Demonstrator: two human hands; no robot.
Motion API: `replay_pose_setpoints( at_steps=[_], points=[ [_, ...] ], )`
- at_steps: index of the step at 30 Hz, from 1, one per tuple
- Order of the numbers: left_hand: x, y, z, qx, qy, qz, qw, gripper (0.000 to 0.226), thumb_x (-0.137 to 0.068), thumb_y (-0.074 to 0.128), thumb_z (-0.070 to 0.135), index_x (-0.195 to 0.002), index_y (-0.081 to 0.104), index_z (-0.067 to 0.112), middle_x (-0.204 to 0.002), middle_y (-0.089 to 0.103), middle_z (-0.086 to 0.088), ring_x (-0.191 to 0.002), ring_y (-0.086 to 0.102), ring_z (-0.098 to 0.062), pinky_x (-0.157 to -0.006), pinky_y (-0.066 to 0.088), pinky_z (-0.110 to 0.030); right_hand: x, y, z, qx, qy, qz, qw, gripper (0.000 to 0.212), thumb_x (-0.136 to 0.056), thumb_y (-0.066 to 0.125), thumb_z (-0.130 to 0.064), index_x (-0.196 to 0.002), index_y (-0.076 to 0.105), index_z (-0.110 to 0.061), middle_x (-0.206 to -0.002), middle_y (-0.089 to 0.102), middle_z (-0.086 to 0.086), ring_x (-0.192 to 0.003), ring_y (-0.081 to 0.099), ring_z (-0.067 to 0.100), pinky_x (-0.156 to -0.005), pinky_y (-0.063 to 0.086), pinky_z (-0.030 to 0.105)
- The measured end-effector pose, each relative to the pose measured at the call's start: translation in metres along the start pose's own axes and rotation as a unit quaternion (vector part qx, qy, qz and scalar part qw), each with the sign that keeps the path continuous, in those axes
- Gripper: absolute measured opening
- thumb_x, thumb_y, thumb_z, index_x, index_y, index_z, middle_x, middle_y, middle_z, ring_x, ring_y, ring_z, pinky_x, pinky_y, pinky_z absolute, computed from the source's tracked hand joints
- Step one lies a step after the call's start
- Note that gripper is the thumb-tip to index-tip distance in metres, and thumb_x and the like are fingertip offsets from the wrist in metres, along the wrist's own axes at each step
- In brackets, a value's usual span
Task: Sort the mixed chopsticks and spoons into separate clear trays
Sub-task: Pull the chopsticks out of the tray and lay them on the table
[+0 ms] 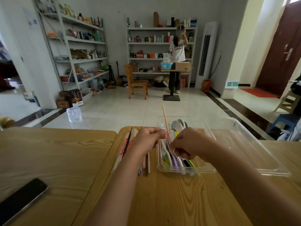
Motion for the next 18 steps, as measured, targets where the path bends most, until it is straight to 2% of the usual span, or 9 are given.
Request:
replay_pose_setpoints(
  at_steps=[2,5,9,11,14,18],
  points=[
    [0.001,-0.006,0.003,-0.004,0.000,-0.004,1.000,0.015,-0.091,0.067,0.030,-0.100,0.073,0.019,-0.089,0.077,0.005,-0.074,0.057,-0.009,-0.063,0.050,-0.017,0.001,0.008,-0.006,-0.013,-0.019,-0.018,1.000,0.021,-0.093,0.060,-0.011,-0.083,0.068,0.006,-0.057,0.061,0.006,-0.039,0.047,0.010,-0.040,0.039,0.018],
    [0.001,-0.013,0.003,-0.011,-0.007,0.004,1.000,0.009,-0.088,0.072,0.024,-0.097,0.073,0.021,-0.081,0.076,0.007,-0.077,0.063,-0.011,-0.077,0.055,-0.032,-0.003,0.020,-0.013,-0.030,-0.041,-0.035,0.998,0.024,-0.094,0.061,-0.013,-0.087,0.069,0.008,-0.058,0.061,0.006,-0.040,0.047,0.010,-0.040,0.039,0.017],
    [0.000,-0.034,0.003,-0.019,-0.009,0.039,0.999,0.009,-0.086,0.074,0.022,-0.094,0.074,0.017,-0.079,0.075,0.003,-0.070,0.068,-0.009,-0.073,0.056,-0.031,-0.011,0.025,-0.017,-0.040,-0.065,-0.034,0.997,0.025,-0.095,0.062,-0.020,-0.083,0.069,0.001,-0.057,0.064,0.004,-0.038,0.047,0.007,-0.040,0.039,0.017],
    [-0.002,-0.062,0.004,-0.048,0.005,0.098,0.994,0.010,-0.086,0.074,0.022,-0.093,0.075,0.015,-0.079,0.074,0.002,-0.067,0.066,-0.007,-0.073,0.054,-0.029,-0.014,0.007,-0.011,-0.075,-0.076,0.020,0.994,0.028,-0.095,0.063,-0.024,-0.079,0.067,-0.001,-0.052,0.062,0.000,-0.039,0.046,0.008,-0.041,0.040,0.018],
    [-0.006,-0.107,-0.004,-0.104,0.003,0.178,0.979,0.007,-0.085,0.075,0.020,-0.088,0.074,0.014,-0.078,0.071,0.002,-0.069,0.063,-0.010,-0.075,0.053,-0.032,-0.016,-0.026,0.011,-0.095,-0.069,0.138,0.983,0.033,-0.094,0.062,-0.030,-0.077,0.068,-0.003,-0.056,0.061,0.004,-0.043,0.047,0.010,-0.045,0.040,0.022],
    [-0.012,-0.128,-0.033,-0.218,-0.053,0.199,0.954,0.011,-0.083,0.076,0.018,-0.075,0.070,0.016,-0.080,0.070,-0.002,-0.075,0.064,-0.020,-0.083,0.057,-0.040,-0.019,-0.039,0.030,-0.108,-0.059,0.189,0.974,0.037,-0.093,0.064,-0.031,-0.072,0.067,-0.001,-0.055,0.061,0.009,-0.046,0.046,0.015,-0.048,0.042,0.025]
  ],
)
Point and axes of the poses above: each hand's wrist, its own x-axis away from the middle knuckle, its own y-axis out of the palm, z = x × y, the point moved 9 cm from there along -x, towards the middle knuckle
